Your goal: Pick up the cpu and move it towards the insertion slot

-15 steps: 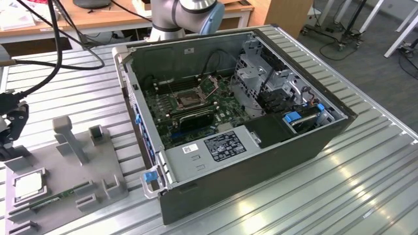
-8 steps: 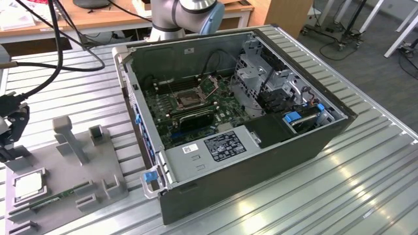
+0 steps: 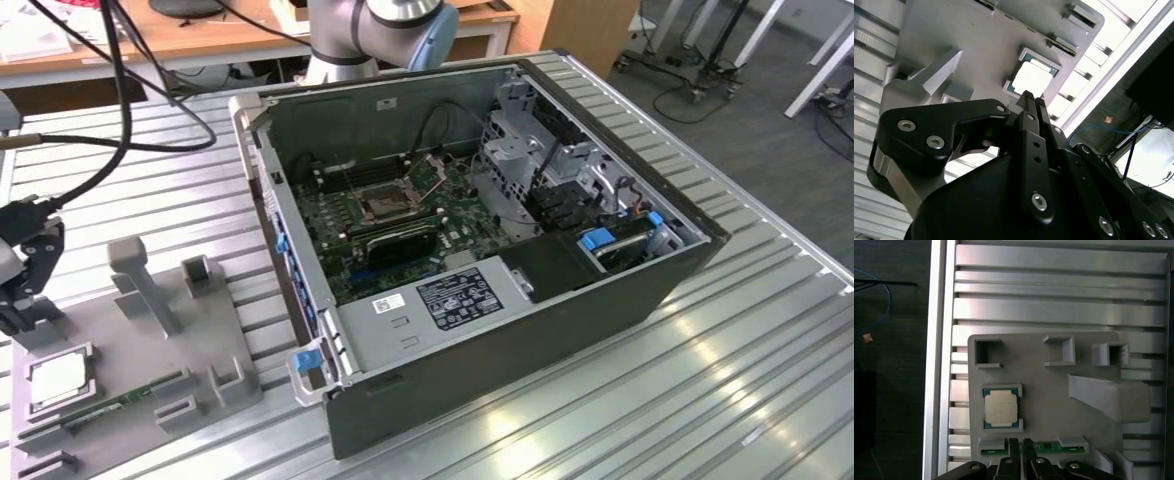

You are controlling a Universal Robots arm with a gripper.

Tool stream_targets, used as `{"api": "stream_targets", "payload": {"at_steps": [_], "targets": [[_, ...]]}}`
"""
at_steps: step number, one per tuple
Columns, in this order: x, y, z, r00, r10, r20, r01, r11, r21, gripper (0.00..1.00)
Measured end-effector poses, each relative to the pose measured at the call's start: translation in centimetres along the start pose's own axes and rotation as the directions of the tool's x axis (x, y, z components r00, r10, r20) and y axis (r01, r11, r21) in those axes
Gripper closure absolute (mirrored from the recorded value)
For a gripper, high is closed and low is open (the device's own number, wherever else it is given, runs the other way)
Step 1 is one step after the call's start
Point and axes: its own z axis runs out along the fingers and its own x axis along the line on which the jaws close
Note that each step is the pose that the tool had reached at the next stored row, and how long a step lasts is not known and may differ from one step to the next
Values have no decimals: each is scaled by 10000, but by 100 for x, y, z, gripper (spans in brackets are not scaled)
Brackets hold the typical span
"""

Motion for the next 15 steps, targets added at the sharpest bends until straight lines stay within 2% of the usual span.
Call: {"api": "stream_targets", "payload": {"at_steps": [4, 15], "targets": [[-1, 0, 45, 10000, 0, 0, 0, 10000, 0, 82], [3, 0, 55, 10000, 0, -1, 0, 10000, 1, 82]]}}
